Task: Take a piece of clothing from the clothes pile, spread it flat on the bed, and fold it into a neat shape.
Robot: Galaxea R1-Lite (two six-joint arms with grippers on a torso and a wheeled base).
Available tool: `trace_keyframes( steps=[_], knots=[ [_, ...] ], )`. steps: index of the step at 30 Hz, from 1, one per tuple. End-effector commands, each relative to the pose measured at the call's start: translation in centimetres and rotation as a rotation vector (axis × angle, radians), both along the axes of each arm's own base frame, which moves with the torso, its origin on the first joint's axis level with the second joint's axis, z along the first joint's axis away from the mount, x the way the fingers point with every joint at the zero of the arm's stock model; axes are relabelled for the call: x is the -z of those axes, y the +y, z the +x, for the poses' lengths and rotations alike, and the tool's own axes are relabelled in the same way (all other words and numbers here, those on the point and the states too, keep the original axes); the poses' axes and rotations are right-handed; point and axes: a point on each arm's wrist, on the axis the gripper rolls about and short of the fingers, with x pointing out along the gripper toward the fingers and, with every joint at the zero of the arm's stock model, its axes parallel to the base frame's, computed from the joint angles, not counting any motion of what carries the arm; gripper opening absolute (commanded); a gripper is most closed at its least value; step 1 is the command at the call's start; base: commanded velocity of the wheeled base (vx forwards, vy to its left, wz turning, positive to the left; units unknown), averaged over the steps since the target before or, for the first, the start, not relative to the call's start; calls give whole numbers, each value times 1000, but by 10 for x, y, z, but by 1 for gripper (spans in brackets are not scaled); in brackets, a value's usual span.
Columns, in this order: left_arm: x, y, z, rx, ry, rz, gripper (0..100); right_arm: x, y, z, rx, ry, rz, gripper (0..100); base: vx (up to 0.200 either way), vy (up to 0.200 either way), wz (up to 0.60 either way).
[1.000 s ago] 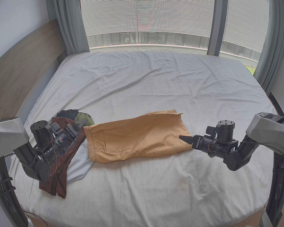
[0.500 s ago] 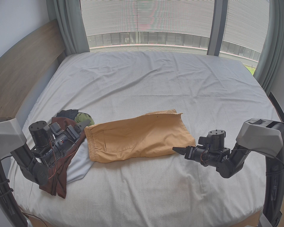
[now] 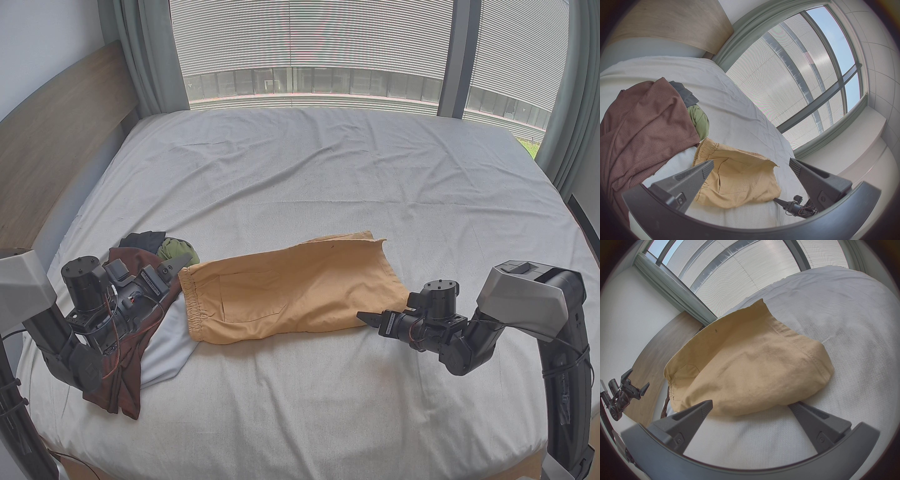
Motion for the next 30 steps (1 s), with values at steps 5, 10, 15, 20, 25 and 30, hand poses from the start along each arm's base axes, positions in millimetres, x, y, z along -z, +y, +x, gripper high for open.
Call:
trace_keyframes(
  steps=[5,10,15,20,25,30],
  knots=[
    [4,1,2,-2,12,1,100,12,8,21,1,-19,11,100,0,0,0],
    [7,1,4,-6,15,1,100,11,13,36,21,-56,18,100,0,0,0],
    [9,2,5,-7,6,0,100,11,22,44,14,-66,18,100,0,0,0],
    [9,2,5,-9,1,0,100,8,27,53,13,-83,25,100,0,0,0],
    [9,3,6,-9,2,-2,100,12,27,57,19,-90,28,100,0,0,0],
    [15,3,7,-12,17,0,100,17,27,60,45,-96,19,100,0,0,0]
  ],
)
